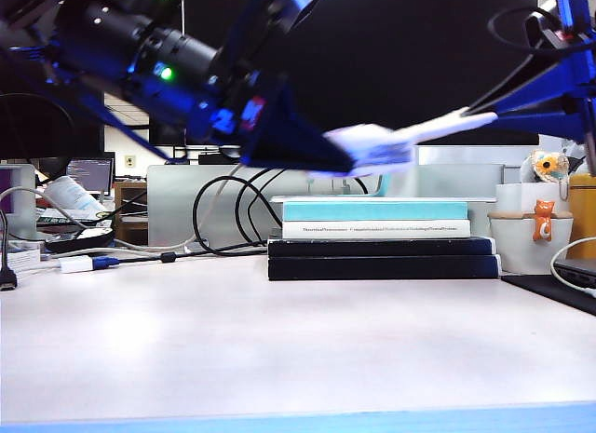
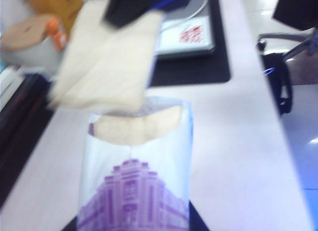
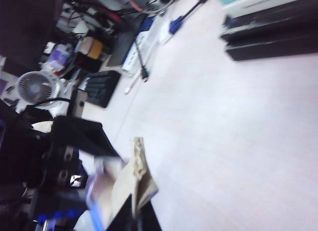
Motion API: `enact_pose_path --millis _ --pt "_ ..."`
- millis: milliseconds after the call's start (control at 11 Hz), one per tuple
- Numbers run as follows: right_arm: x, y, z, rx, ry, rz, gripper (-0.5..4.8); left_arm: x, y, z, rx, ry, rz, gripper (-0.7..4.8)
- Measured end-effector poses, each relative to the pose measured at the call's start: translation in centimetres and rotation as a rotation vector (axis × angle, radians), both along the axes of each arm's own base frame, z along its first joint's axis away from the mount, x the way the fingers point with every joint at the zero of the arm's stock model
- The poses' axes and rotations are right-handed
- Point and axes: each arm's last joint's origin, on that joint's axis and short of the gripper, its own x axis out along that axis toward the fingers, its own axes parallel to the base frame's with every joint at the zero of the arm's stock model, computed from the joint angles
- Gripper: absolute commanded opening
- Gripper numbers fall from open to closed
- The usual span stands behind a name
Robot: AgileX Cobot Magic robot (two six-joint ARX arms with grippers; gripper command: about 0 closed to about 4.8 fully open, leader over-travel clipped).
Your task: Pick up a packet of tissues from the table with the left hand, then take a tissue from it with the right hand.
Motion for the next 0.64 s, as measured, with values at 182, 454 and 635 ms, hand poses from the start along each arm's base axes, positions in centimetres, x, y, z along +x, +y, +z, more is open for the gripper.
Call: enact_pose_path --millis 182,454,635 --pt "0.2 -0.7 -0.2 -0.082 -0.035 -0.111 -0.08 1.5 1.7 -0.2 0.049 -0.013 0.181 2.03" --pt "0.3 0.0 -0.8 -0.224 -0.062 -0.196 -0.08 2.8 4.1 -0.5 0.000 0.085 0.325 1.75" --pt "0.5 0.6 -1.9 -0.293 -0.017 -0.206 -0.08 2.6 5.1 -1.9 -0.006 0.154 0.379 1.76"
